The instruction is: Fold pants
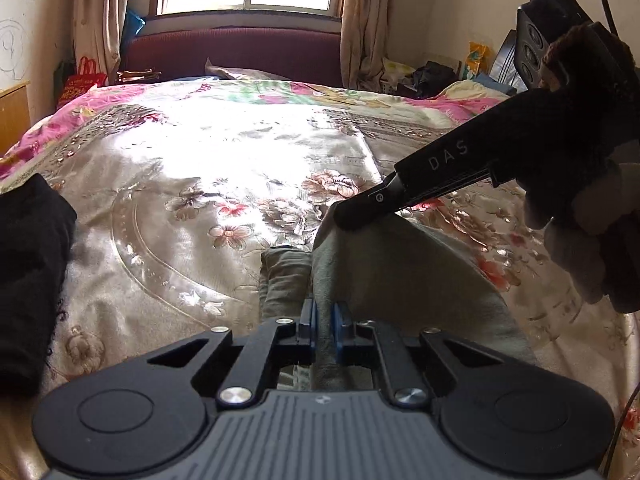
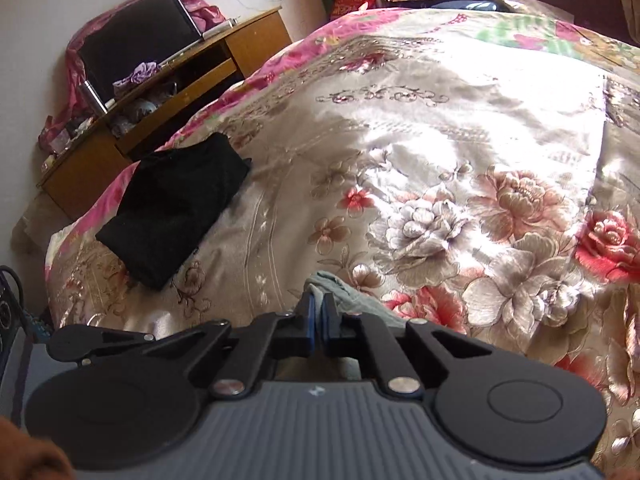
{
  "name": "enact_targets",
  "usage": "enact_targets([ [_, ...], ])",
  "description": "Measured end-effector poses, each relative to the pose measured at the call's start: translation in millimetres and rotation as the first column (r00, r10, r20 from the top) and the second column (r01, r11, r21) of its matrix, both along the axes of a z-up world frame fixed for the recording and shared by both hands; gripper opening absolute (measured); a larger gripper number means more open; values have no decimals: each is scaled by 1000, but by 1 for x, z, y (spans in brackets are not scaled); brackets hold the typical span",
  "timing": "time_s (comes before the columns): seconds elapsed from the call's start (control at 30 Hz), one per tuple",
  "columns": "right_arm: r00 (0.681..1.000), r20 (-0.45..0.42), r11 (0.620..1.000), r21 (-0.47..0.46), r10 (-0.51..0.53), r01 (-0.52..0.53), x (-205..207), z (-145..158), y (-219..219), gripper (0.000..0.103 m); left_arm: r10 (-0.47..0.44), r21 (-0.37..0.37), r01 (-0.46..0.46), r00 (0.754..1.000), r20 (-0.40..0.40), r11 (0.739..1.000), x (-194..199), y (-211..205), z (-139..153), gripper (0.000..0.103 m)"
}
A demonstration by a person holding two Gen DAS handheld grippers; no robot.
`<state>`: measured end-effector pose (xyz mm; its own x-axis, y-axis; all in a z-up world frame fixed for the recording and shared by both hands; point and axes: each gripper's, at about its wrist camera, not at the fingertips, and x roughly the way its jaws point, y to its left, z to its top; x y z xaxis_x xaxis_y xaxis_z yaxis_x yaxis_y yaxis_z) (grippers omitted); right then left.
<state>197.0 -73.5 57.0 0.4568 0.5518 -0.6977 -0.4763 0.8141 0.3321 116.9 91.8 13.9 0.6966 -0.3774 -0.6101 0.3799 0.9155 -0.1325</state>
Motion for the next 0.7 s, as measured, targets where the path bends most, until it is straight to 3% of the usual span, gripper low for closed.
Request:
enact_targets([
  [0.13, 999, 17, 993, -104, -45, 47, 14, -21, 14, 11, 24, 37, -21, 996, -83, 999, 14, -2, -23, 34],
  [0.27, 998, 25, 987, -146, -57, 61, 9, -41, 18, 11, 43, 51, -38, 995, -89, 998, 2, 2, -27, 44],
  [0.4, 996, 60, 982, -175, -59, 68, -3, -34, 15, 19, 68, 68, -62, 995, -78, 996, -4, 6, -18, 47],
  [0.7, 991, 119, 975, -201, -67, 90, -26, -18, 7, 25, 90, 147, -82, 995, -48, 986, -4, -6, -6, 47],
])
